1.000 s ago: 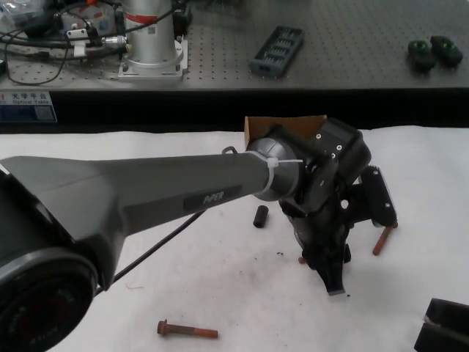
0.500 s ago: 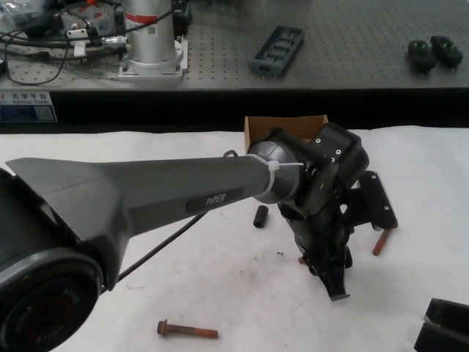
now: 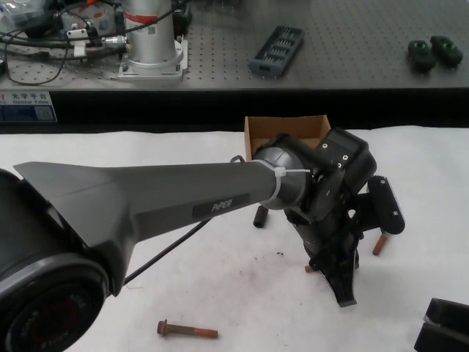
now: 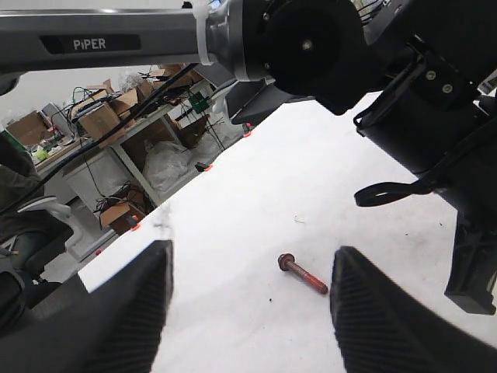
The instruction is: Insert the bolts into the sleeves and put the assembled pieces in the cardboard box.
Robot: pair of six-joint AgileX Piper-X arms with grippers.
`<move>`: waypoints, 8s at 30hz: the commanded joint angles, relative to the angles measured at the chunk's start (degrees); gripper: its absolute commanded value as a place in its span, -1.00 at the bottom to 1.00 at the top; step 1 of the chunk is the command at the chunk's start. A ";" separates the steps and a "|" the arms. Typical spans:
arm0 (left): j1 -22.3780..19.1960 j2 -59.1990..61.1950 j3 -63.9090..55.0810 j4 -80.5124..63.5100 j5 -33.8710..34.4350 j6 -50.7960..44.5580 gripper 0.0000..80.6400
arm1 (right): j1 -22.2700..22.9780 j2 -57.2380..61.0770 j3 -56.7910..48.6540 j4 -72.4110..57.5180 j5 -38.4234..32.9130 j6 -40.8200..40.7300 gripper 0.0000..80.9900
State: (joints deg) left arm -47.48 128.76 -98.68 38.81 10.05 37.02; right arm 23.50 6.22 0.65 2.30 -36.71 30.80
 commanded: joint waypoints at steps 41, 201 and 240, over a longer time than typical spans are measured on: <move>8.81 -25.06 -0.58 7.84 -6.84 -27.72 -0.99 | -0.04 -0.27 -0.65 -3.96 -2.90 6.04 0.13; 16.81 -108.76 83.21 -40.63 -6.01 -50.13 -0.99 | 10.03 110.61 -103.43 62.43 -20.18 -25.43 -0.87; 16.81 -107.25 80.44 -47.63 8.93 -58.14 -0.99 | 3.80 77.64 -49.13 75.92 -52.29 -128.10 -0.87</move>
State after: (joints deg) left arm -30.67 20.74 -16.95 -5.15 11.39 -18.91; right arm 27.72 84.15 -48.54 78.72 -87.87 -95.86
